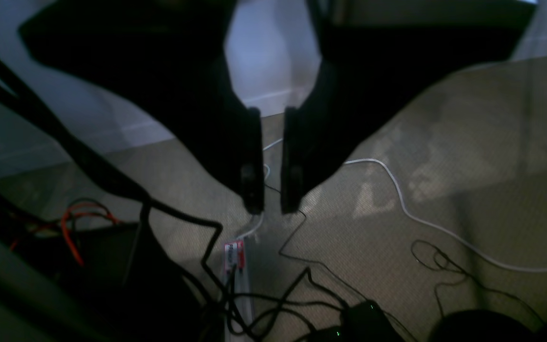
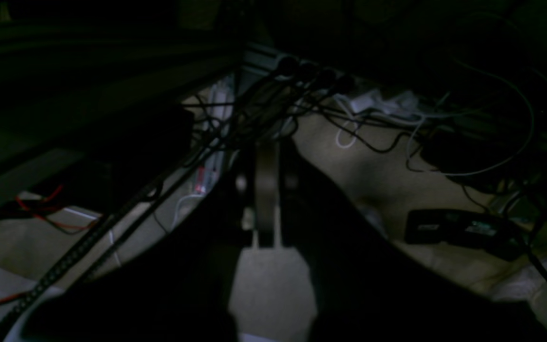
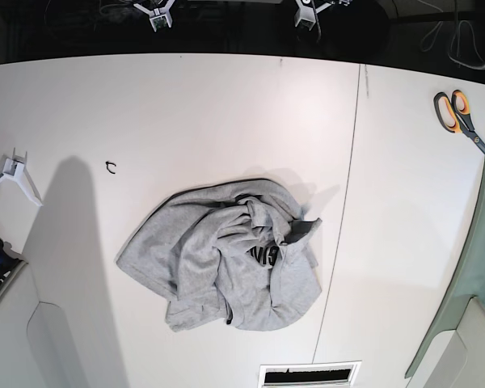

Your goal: Layout the t-shirt on the table in an organized manner, then fold the t-shirt properly

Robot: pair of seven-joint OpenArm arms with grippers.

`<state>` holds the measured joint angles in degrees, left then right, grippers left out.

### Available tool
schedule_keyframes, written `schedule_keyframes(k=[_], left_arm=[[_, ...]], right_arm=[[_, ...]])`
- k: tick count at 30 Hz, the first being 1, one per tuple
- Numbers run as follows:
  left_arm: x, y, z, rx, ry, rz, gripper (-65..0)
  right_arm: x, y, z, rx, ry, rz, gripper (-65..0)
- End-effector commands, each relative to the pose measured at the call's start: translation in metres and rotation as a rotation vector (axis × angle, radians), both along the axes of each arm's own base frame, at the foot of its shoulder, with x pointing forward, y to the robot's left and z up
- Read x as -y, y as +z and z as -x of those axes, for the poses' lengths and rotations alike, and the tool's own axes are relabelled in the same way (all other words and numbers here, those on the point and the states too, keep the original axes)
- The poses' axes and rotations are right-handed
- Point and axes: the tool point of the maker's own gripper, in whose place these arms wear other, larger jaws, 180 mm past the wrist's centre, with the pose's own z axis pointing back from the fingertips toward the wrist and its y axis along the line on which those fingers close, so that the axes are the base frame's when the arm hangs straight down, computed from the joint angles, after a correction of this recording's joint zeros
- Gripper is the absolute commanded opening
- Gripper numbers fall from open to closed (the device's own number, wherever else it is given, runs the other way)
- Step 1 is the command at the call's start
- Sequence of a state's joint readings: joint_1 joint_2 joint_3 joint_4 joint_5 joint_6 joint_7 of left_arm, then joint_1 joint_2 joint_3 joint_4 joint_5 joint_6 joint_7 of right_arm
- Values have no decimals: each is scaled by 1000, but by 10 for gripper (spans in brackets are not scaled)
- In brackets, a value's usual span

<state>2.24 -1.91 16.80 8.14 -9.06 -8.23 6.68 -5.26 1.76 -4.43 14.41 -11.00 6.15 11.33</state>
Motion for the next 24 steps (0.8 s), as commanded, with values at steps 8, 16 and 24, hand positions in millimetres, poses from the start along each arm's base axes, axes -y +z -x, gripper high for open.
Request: schedule_keyframes(k=[8,16,24], left_arm=[[1,1,14,-26,-1,6,-575],[4,2,23,-19,-1,17,-575],[13,7,23,57,84,55,-575]], right_arm=[[0,1,-3,17,4,-4,-639],[-1,3,6,19,4,-7,-639],[-7,13,24,56,1,-23,-639]])
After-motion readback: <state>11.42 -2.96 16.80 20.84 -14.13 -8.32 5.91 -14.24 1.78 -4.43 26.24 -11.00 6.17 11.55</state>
